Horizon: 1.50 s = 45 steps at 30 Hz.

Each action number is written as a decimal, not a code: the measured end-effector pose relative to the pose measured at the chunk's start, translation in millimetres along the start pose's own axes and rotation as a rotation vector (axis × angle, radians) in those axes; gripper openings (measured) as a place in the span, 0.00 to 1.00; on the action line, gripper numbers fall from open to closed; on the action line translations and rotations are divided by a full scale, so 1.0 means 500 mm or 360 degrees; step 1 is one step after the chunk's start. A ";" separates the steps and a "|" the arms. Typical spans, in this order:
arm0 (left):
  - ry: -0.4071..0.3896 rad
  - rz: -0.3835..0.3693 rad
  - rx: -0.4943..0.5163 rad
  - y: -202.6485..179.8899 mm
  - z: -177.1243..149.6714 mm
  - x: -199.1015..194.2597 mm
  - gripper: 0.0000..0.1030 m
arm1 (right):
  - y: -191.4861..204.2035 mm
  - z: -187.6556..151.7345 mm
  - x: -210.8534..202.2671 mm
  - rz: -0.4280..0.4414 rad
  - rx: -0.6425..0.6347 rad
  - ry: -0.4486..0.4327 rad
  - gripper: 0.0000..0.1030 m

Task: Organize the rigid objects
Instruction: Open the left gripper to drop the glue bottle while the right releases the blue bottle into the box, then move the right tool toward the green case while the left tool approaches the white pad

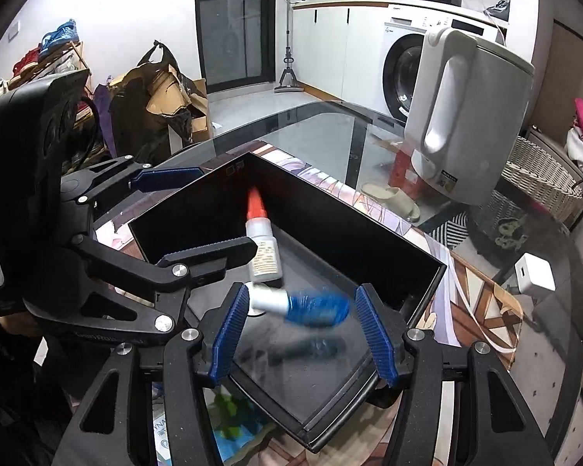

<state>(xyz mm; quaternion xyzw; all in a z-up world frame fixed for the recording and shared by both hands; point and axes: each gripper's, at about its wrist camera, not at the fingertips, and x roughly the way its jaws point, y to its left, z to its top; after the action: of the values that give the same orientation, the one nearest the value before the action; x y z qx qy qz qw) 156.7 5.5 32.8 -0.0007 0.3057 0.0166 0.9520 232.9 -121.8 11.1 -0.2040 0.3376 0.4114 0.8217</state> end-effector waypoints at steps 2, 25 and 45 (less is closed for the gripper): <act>-0.0018 0.0050 0.0021 -0.002 0.000 -0.007 0.93 | 0.001 -0.004 -0.017 -0.0045 -0.0003 -0.0078 0.73; -0.0129 0.0050 -0.0012 0.017 -0.061 -0.167 1.00 | 0.023 -0.145 -0.180 -0.0106 0.0412 -0.0277 0.99; 0.0006 0.0011 -0.0004 0.020 -0.144 -0.161 1.00 | 0.051 -0.184 -0.129 0.0015 0.0377 -0.0097 0.99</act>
<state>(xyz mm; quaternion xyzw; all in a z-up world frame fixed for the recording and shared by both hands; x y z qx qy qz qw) 49.0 12.2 21.1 -0.0009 0.3073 0.0204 0.9514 148.3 -198.1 -7.3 -0.0912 0.3597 0.3785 0.8479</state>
